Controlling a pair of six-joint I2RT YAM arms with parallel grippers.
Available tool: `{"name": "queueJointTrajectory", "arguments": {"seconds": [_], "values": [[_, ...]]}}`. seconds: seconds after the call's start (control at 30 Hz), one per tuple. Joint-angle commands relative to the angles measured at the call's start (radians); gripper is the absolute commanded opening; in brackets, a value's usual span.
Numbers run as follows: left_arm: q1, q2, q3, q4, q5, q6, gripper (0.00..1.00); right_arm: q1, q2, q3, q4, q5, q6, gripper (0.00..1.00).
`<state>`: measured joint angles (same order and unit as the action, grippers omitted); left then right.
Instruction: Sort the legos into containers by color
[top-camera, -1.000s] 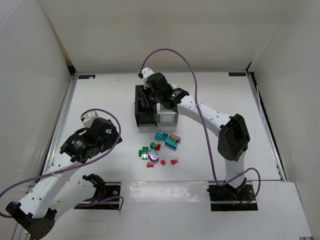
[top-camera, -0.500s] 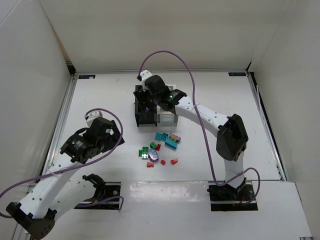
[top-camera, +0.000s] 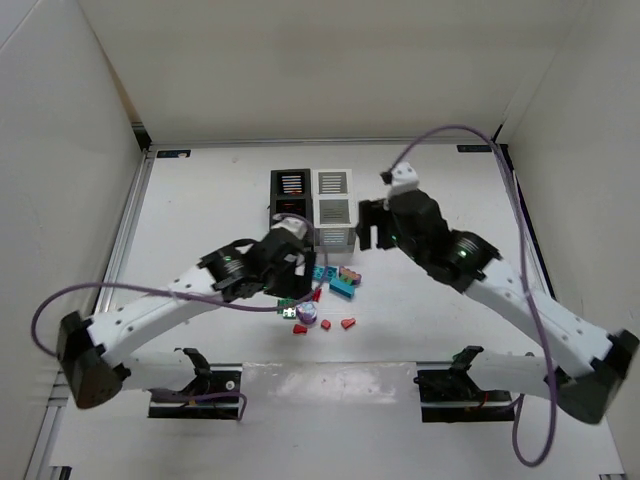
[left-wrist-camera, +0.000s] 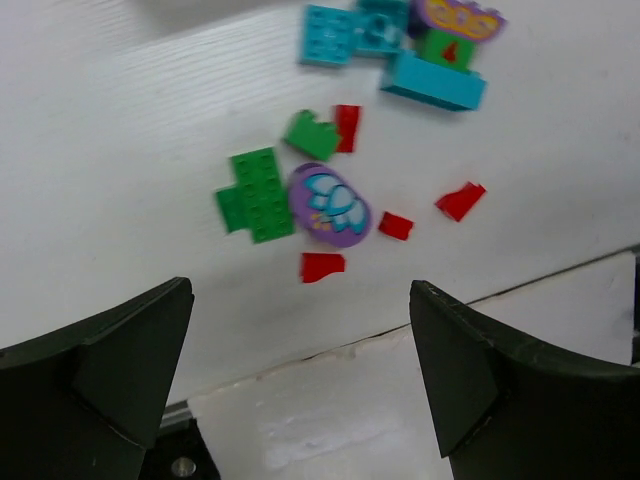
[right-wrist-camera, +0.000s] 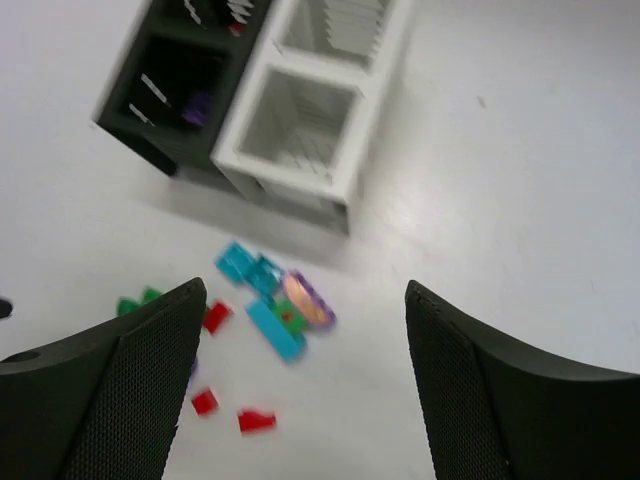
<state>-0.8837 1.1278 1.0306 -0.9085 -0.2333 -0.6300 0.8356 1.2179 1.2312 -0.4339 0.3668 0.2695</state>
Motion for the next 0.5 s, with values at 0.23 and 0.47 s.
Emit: {"name": "queueJointTrajectory", "arguments": {"seconds": [0.23,0.47], "values": [[-0.097,0.352,0.086,0.471,0.299,0.43,1.0,-0.156,-0.466,-0.274,-0.304,0.022,0.183,0.83],[-0.041,0.567,0.213,0.464,0.371,0.53,1.0,-0.374,-0.571,-0.314,-0.338,-0.167,0.125,0.83]]}}
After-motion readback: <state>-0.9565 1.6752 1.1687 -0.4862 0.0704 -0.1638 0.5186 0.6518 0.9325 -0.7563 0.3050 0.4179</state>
